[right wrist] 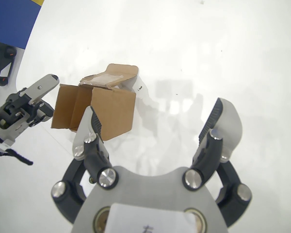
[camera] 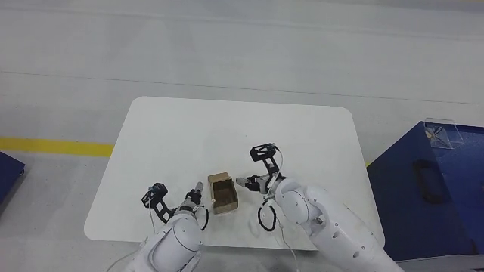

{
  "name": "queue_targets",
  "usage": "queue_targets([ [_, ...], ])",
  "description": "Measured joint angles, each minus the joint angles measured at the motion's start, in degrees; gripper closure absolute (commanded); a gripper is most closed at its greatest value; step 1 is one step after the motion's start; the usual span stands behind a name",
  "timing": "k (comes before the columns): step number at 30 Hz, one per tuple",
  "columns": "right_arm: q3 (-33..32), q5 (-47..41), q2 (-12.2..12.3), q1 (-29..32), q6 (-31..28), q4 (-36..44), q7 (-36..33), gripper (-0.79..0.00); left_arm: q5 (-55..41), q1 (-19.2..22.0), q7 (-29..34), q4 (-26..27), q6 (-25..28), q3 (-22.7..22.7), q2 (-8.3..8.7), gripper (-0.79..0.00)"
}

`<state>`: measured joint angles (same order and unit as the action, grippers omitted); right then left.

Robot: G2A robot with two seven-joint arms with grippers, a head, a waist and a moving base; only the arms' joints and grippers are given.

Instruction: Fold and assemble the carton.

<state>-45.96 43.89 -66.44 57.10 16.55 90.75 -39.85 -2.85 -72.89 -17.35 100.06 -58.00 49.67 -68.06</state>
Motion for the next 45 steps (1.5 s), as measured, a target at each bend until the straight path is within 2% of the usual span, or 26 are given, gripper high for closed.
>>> queue_targets([
  [6,3.7,-0.1,-2.0,-2.6,0.4,-3.9,-0.5,-0.785,2.7,-1.0,3.6,1.2,0.0,-1.2,0.02,-0.785],
  [12,6.0,0.1,-3.8,-5.0,1.3,-7.5,0.0,-0.785,5.4,-0.1,7.0,-0.7,0.0,-2.4,-0.53,-0.785],
  [19,5.8,0.9,-5.0,-6.5,1.9,-11.0,0.8,-0.785,7.2,0.2,8.8,-1.9,0.0,-2.8,-1.65,-0.785],
  [23,5.3,1.1,-5.4,-6.9,1.3,-12.0,1.9,-0.785,8.2,-0.5,6.9,-0.6,0.0,-1.9,-2.5,-0.785],
  [27,2.8,-0.1,-5.5,-6.8,0.5,-11.4,4.1,-0.785,6.7,-2.5,5.8,3.3,0.0,-0.5,-3.42,-0.785],
  [29,1.2,-0.8,-5.2,-6.5,-0.3,-10.7,4.9,-0.785,7.0,-3.1,5.2,3.7,0.0,-0.4,-3.73,-0.785],
  [32,-1.9,-2.3,-4.6,-5.3,-2.5,-9.4,4.8,-0.785,7.5,-2.8,5.4,2.3,0.0,-0.6,-4.37,-0.785],
  [38,-5.8,-2.8,-3.3,-2.4,-7.6,-8.8,0.2,-0.785,8.9,-0.2,7.7,-2.8,0.0,-2.7,-5.94,-0.785],
  [45,-3.2,0.5,-3.7,-1.6,-9.6,-9.1,-2.7,-0.785,10.4,-0.2,8.7,-4.0,0.0,-1.6,-7.26,-0.785],
])
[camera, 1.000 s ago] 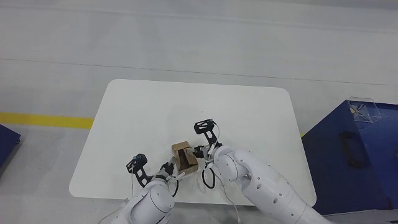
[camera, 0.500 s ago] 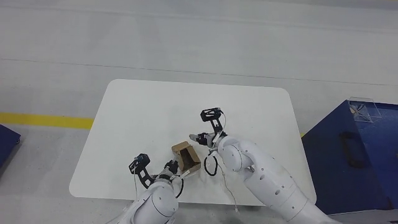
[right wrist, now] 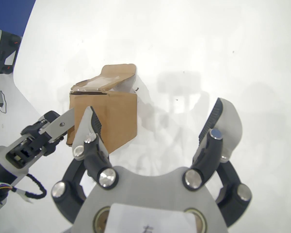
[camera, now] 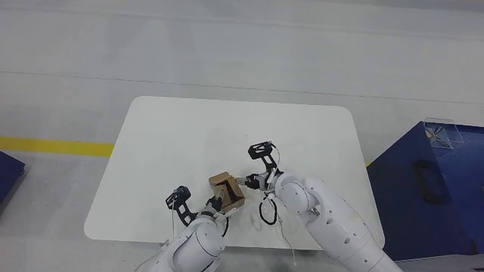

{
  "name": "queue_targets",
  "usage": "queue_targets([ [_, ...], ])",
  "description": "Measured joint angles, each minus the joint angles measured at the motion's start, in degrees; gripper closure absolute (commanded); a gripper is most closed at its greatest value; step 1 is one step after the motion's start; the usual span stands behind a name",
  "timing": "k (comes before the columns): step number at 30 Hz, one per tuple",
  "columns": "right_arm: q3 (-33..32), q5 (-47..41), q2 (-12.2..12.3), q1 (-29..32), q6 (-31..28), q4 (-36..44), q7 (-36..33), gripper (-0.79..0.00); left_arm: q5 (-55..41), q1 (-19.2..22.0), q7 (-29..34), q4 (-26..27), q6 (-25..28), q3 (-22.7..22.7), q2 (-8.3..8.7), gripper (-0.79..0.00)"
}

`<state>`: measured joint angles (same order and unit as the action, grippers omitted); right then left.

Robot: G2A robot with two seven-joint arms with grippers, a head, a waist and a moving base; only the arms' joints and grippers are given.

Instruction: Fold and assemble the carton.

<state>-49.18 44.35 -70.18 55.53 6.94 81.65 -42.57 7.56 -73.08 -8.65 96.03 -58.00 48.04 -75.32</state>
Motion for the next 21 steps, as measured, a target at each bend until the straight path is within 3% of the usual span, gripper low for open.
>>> queue_targets([
  [7,2.5,1.6,-1.3,-1.8,0.9,-2.5,0.2,-0.785,1.7,-2.3,1.0,2.4,0.0,3.2,-0.56,-0.785],
  [13,0.3,-0.3,-1.4,-1.7,0.2,-1.4,2.8,-0.785,2.1,-4.9,0.3,6.2,0.0,6.9,-1.21,-0.785],
  [21,-4.6,2.5,1.0,3.1,-15.1,2.7,0.1,-0.785,-6.1,-6.6,-4.0,12.7,0.0,12.5,-3.52,-0.785],
])
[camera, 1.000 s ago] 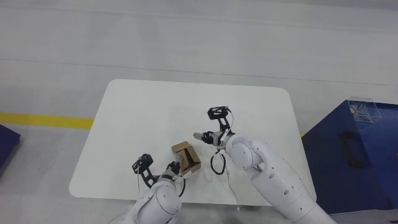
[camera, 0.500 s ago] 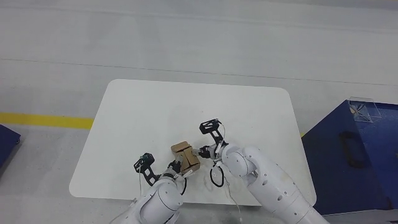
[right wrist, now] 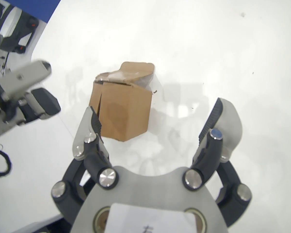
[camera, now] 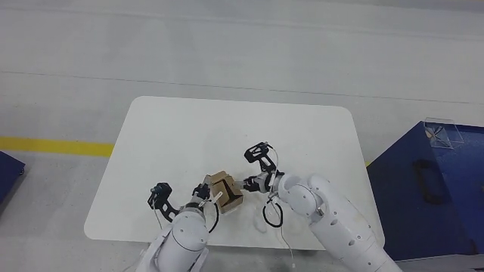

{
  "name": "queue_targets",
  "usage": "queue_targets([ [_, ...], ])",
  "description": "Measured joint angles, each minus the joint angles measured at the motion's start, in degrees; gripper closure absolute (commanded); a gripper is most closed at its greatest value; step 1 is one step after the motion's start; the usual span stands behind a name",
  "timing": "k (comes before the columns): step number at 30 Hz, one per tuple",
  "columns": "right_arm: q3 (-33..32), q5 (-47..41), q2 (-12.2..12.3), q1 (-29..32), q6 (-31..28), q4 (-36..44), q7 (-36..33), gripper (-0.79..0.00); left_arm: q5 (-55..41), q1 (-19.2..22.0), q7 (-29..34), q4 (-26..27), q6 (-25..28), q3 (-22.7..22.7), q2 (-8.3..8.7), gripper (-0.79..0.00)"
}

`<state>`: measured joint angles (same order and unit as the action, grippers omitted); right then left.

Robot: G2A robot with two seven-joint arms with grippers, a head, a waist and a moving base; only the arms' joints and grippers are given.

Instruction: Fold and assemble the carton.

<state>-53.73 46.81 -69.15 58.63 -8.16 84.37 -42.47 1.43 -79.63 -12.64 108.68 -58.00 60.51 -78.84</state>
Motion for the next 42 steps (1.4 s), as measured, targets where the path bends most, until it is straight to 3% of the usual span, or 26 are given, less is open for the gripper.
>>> queue_targets([
  [6,-1.8,3.0,1.2,3.2,-7.5,0.4,1.1,-0.785,-9.6,-1.0,-4.3,4.3,0.0,4.3,-1.87,-0.785],
  [13,0.2,5.4,0.7,2.9,-7.7,-3.2,2.5,-0.785,-10.4,-0.9,-6.0,3.0,0.0,3.5,-2.7,-0.785],
  [17,1.5,6.0,0.0,1.5,-5.2,-5.5,4.4,-0.785,-10.1,-0.9,-6.3,2.5,0.0,2.8,-2.99,-0.785],
  [28,6.6,8.6,-3.8,-4.4,8.7,-12.6,13.5,-0.785,-9.5,-2.3,-6.9,3.9,0.0,2.4,-3.61,-0.785],
  [37,11.5,4.3,-8.4,-12.1,11.9,-23.3,18.1,-0.785,-9.9,-3.5,-6.3,5.4,0.0,2.4,-4.1,-0.785],
  [42,10.3,1.5,-9.6,-13.7,13.8,-26.8,19.8,-0.785,-5.1,-3.8,-7.2,5.5,0.0,1.3,-3.89,-0.785],
])
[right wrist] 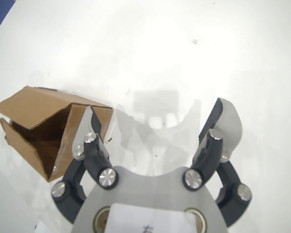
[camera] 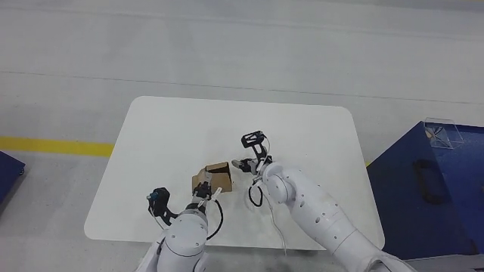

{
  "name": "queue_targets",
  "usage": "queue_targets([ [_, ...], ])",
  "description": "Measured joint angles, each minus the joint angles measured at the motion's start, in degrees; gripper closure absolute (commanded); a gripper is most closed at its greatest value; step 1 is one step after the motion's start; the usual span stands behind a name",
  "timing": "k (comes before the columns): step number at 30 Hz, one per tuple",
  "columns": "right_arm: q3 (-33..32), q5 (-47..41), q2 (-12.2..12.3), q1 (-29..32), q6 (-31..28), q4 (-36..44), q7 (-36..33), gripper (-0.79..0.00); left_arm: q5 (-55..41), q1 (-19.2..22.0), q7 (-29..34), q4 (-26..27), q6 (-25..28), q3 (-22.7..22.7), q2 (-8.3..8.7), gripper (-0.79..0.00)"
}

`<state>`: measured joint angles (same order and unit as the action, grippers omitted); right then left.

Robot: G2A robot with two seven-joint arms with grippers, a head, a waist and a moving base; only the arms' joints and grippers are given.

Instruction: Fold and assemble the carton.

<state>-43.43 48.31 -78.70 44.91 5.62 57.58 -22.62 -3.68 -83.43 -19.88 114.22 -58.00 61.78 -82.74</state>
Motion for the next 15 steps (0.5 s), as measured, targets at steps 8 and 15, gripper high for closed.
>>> queue_targets([
  [8,-6.6,2.6,2.2,5.4,-3.2,13.1,6.2,-0.785,-6.2,-2.7,1.7,3.0,9.1,4.0,-0.4,-0.785],
  [15,-8.7,2.8,2.8,8.1,-2.6,17.6,7.1,-0.785,-13.3,-4.6,1.5,1.7,19.3,6.7,-0.96,-0.785],
])
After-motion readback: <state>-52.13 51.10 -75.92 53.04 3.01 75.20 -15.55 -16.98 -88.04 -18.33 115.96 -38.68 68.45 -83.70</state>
